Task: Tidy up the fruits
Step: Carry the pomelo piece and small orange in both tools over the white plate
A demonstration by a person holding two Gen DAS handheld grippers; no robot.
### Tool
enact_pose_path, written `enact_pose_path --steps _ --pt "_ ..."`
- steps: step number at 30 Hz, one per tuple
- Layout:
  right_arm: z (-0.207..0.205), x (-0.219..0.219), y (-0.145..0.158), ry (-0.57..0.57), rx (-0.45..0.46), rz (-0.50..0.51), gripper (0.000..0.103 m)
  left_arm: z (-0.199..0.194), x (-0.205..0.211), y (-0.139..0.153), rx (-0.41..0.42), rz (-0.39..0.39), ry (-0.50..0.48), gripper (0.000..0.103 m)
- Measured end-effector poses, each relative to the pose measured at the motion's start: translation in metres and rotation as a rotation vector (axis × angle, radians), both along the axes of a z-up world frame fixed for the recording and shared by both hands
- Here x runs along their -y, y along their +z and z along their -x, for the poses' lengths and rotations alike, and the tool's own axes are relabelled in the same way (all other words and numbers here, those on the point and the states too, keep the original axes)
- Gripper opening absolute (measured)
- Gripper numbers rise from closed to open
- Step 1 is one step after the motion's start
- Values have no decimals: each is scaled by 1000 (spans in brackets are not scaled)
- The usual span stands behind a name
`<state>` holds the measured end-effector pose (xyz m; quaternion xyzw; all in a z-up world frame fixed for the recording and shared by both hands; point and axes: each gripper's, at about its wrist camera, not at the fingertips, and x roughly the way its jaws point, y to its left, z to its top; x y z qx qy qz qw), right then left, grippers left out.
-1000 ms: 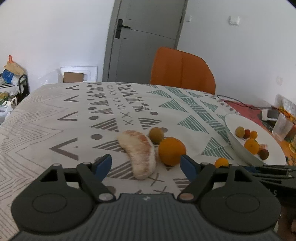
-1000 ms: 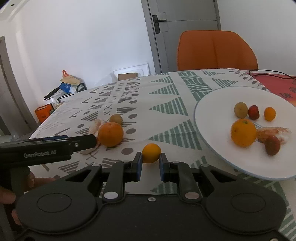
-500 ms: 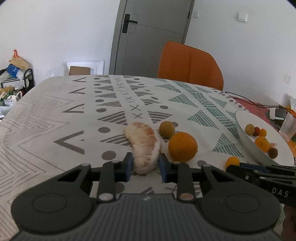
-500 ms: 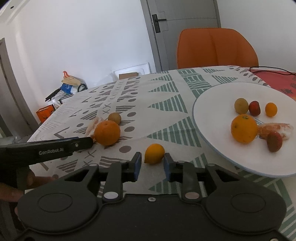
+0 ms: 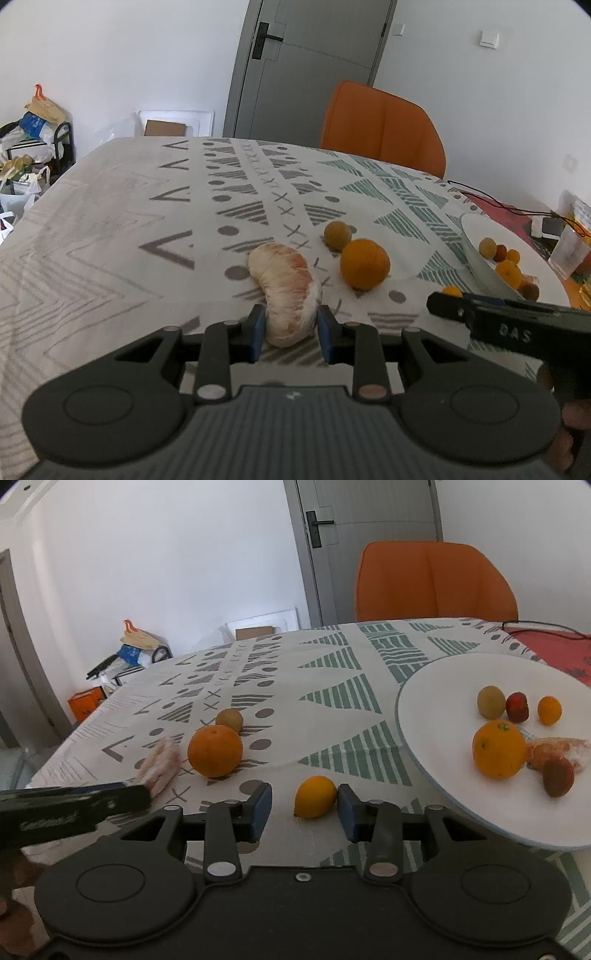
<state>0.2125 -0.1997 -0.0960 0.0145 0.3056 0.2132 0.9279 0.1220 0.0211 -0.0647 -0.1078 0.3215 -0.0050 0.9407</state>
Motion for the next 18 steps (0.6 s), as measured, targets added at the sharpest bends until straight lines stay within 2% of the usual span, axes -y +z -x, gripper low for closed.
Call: enact_pose_path --steps 1,4,11,18 --pt "0 -1 0 2 0 5 21 2 0 0 -2 -2 3 29" --pt "4 1 1 17 -14 -7 21 7 -1 3 0 -8 16 30" --pt "5 5 2 27 -22 -12 23 -5 9 2 -6 -37 7 49" --pt "0 8 1 21 -23 -26 23 -20 13 -2 -4 -72 24 50"
